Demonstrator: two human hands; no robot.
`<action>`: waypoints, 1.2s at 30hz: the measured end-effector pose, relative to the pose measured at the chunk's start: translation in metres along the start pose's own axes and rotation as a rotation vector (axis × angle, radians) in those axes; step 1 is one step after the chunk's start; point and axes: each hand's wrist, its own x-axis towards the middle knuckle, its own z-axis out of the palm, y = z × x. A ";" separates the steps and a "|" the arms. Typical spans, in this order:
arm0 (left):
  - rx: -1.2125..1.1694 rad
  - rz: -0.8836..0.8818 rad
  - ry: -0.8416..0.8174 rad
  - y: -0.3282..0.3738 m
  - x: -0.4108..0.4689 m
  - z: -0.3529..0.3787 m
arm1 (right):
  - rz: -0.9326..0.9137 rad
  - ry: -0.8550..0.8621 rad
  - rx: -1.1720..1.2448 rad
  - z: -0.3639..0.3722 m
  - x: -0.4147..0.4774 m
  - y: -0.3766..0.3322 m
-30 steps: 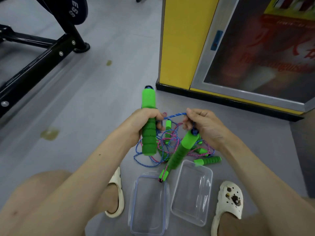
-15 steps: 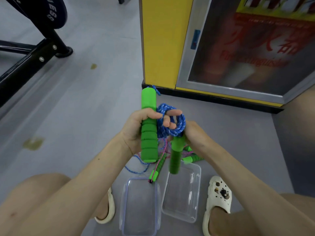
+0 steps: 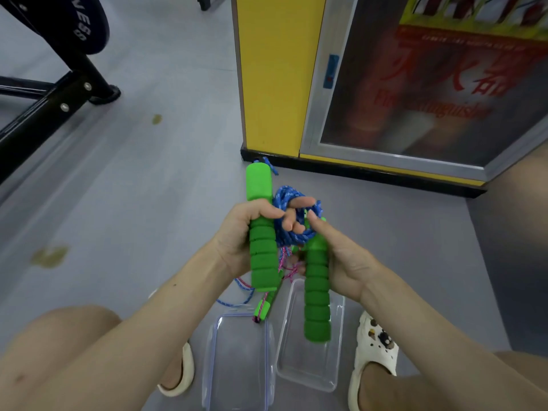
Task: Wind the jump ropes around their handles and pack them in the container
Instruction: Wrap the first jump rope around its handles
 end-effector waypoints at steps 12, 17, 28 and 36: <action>-0.037 -0.213 -0.115 0.009 0.005 -0.006 | -0.124 0.226 0.012 0.001 0.008 -0.014; -0.078 -0.262 -0.096 0.019 -0.004 -0.012 | -0.120 0.119 -0.081 0.009 0.008 -0.012; 0.219 -0.297 0.030 0.027 -0.011 -0.018 | -0.237 0.060 -0.204 0.024 0.015 -0.011; 0.241 -0.192 0.051 0.013 -0.012 -0.014 | -0.235 0.019 -0.328 0.022 0.011 -0.016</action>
